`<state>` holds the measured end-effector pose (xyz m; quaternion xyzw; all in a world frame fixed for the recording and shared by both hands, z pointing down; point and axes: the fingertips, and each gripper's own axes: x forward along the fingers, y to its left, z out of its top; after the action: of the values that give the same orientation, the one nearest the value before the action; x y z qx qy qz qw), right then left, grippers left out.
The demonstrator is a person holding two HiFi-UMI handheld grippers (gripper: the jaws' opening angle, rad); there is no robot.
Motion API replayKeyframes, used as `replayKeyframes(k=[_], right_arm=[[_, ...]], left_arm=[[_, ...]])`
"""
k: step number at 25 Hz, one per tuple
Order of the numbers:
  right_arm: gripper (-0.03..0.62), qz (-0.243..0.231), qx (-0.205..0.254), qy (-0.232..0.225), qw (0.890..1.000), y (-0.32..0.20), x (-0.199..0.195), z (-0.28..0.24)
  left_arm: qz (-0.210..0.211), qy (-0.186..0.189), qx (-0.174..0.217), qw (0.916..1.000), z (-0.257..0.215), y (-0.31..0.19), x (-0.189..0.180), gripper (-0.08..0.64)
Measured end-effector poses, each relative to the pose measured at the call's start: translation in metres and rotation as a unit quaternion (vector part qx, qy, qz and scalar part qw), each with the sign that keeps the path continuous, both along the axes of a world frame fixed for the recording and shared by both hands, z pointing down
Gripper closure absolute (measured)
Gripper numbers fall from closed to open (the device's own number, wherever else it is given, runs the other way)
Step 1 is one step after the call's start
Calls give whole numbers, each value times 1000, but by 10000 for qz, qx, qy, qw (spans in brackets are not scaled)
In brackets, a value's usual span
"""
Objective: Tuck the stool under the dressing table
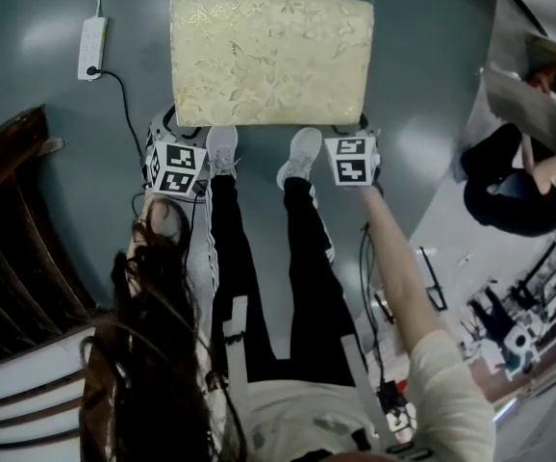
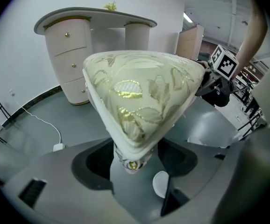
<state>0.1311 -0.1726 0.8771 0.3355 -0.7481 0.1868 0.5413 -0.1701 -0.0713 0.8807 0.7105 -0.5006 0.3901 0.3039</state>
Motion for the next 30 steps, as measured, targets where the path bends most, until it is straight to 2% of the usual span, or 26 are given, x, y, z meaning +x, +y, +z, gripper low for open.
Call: replayKeyframes(k=[4, 11, 19, 30], right_arm=[[307, -70, 0, 52, 10000, -1, 3, -1], [311, -81, -50, 53, 9999, 4, 1, -2], [316, 82, 135, -57, 9999, 12, -1, -1], [316, 64, 322, -113, 9994, 10, -3, 0]], left_arm=[[108, 87, -18, 9999, -7, -4, 2, 262], [205, 88, -287, 9993, -1, 3, -2, 261], [411, -54, -223, 9989, 2, -5, -10, 267], [512, -12, -170, 9985, 5, -9, -10, 265]])
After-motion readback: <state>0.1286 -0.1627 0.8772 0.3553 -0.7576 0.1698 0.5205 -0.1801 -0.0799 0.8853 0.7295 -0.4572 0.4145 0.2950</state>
